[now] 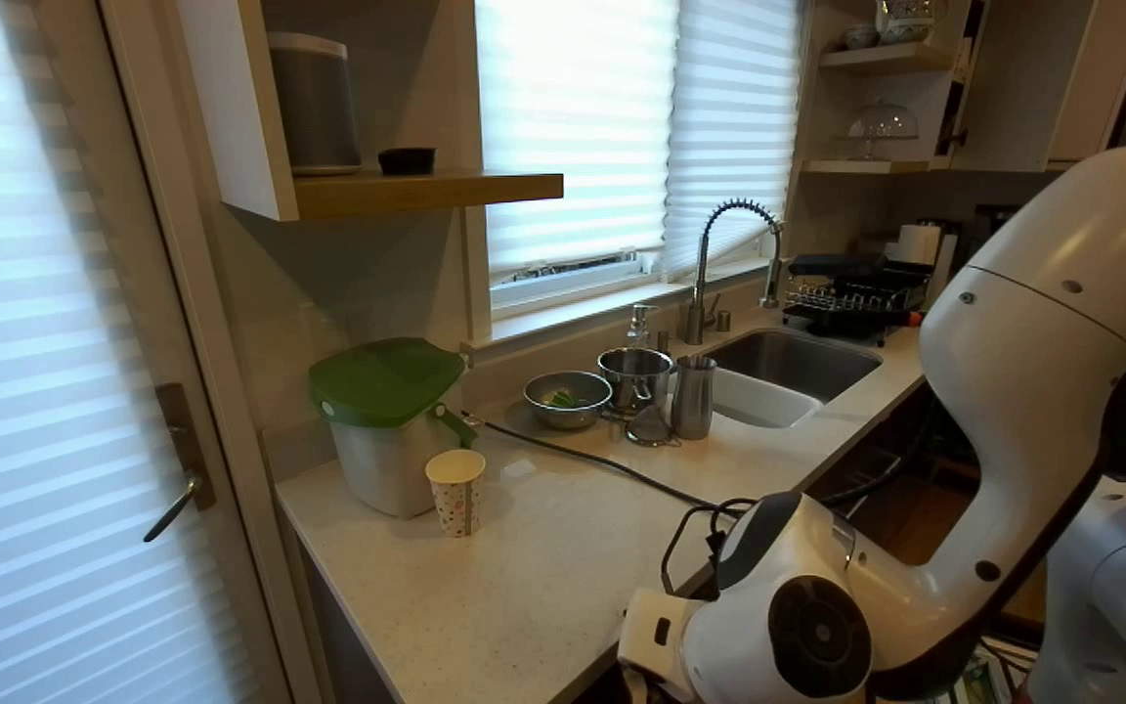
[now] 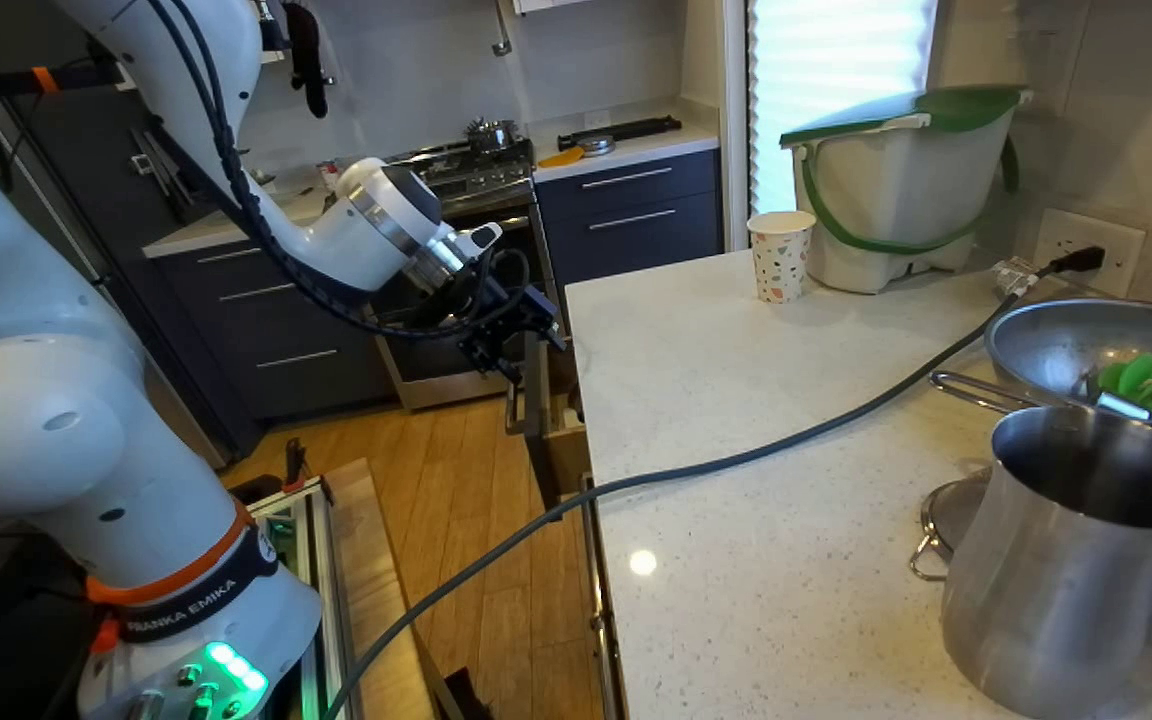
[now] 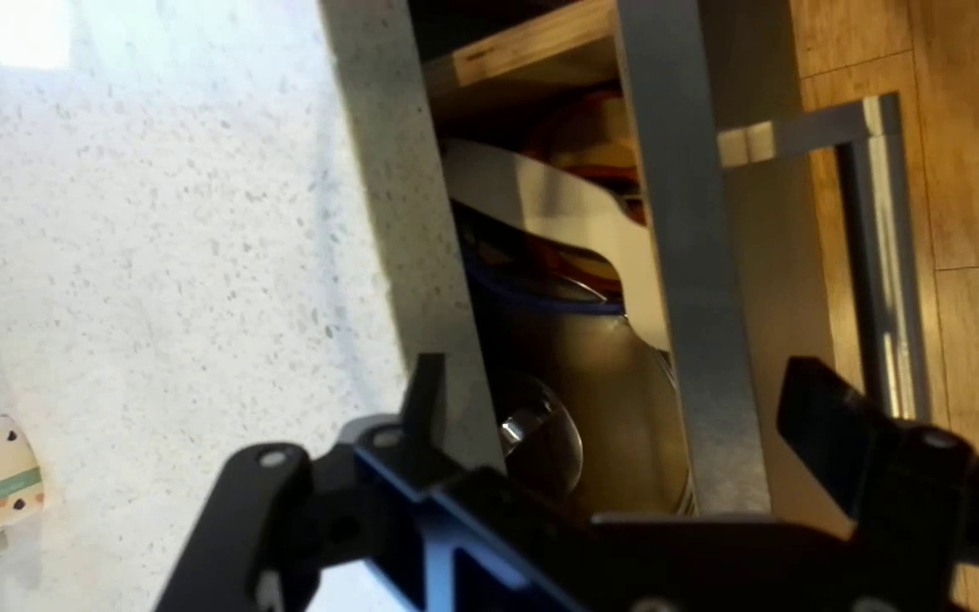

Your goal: Close the topmost drawer on the left

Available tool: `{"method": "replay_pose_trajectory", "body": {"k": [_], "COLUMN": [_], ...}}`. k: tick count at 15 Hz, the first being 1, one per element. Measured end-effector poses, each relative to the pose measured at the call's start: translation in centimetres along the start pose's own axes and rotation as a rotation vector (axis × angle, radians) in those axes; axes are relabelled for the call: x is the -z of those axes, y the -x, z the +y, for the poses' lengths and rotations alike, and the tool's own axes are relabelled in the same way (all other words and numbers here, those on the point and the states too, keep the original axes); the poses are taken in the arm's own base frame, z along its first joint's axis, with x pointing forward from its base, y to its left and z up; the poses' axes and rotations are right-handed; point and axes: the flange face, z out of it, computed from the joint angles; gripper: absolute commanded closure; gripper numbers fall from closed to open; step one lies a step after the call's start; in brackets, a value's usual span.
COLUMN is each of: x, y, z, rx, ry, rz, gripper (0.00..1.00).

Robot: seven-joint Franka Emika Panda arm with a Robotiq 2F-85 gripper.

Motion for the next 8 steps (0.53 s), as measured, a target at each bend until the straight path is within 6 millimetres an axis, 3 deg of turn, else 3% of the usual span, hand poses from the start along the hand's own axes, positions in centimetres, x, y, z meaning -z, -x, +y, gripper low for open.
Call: {"method": "replay_pose_trajectory", "body": {"k": [8], "x": [-0.98], "y": [0.55], "z": [0.68], "rx": [-0.012], "ry": [0.173], "rz": [0.033], "gripper": [0.00]}}
